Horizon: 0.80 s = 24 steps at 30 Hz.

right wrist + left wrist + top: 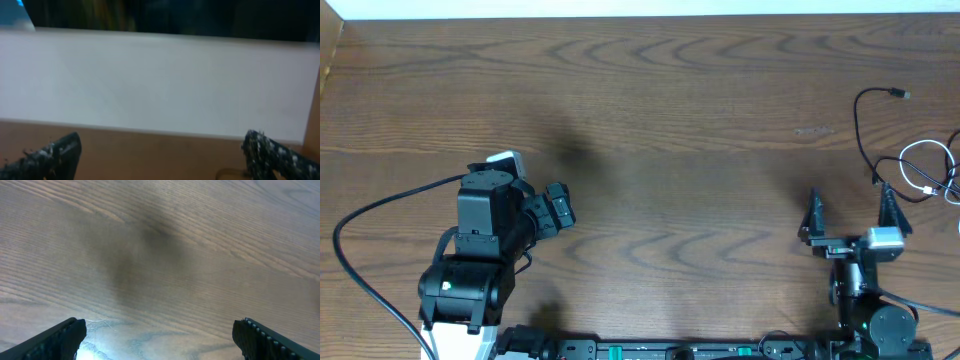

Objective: Untangle cables

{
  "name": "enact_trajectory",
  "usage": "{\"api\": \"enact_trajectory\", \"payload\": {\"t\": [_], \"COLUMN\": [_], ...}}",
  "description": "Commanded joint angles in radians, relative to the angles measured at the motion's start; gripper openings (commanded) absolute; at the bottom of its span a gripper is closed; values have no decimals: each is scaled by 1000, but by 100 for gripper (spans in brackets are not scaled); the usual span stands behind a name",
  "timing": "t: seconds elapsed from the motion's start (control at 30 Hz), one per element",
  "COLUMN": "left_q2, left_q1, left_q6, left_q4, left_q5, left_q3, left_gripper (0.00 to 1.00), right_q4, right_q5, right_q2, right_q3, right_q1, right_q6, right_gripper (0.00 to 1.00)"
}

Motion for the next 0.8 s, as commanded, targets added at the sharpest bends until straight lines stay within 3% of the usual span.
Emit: {"api": "enact_trajectory", "payload": {"t": [0.0,0.23,0.77], "left_q2": [0,0,0], "left_q1": [0,0,0], "left_q6": [5,6,5], "left_q4": [-1,-1,-1], "left_q5": [-12,-12,-12], "left_q3": [-6,-6,-6], "left_gripper": [98,98,98], "right_q4": [-93,-349,-346], "right_q5": [1,0,0], "right_q2": [-6,-6,-6], "right_q3": [-2,-2,-2], "right_q1": [10,10,10], "right_q6": [-29,-38,-66], "right_gripper": [99,99,99]}}
